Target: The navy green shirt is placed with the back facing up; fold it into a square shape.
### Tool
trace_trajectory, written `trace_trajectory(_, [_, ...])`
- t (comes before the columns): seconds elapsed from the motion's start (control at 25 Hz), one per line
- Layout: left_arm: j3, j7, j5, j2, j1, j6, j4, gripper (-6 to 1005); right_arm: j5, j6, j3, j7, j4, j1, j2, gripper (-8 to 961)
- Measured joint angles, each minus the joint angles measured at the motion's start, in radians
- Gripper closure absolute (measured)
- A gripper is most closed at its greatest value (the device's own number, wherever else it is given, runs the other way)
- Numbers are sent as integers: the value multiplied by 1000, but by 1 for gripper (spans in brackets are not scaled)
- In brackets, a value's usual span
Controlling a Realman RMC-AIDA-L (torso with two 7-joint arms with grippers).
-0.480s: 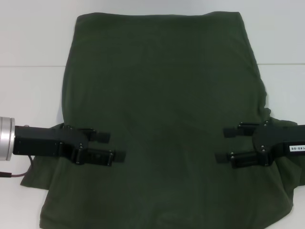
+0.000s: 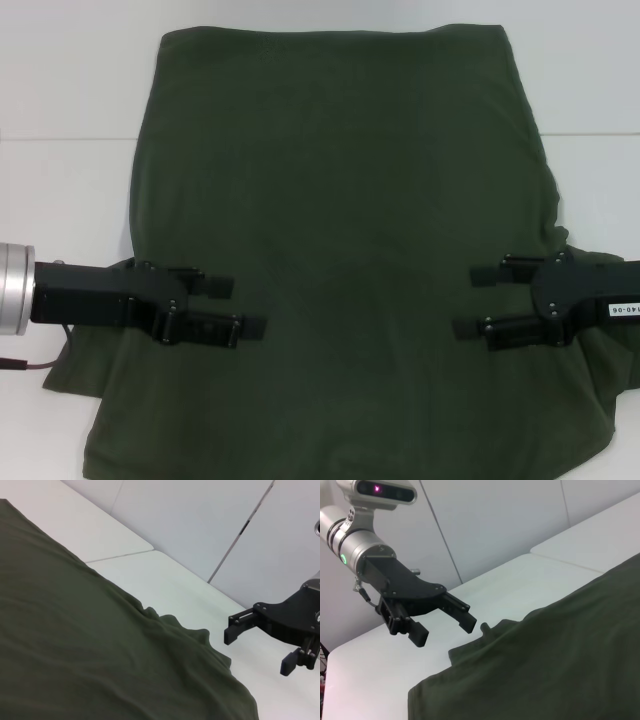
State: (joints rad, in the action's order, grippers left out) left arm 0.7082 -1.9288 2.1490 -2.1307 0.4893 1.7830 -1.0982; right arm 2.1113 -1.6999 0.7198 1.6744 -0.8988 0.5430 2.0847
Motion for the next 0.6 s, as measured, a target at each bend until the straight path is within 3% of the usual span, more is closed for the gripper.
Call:
trace_trajectory(0.2, [2, 5, 0, 0, -1, 0, 0, 89, -2, 1, -2, 4, 0, 2, -1, 7])
trace_trajectory(0.36, [-84, -110, 0, 11, -2, -23, 0, 91, -8, 4, -33, 50, 0, 6, -2, 8])
trace_trajectory(0.6, [-203, -424, -1, 72, -54, -54, 45, 93, -23, 36, -69, 145, 26, 8, -5, 8])
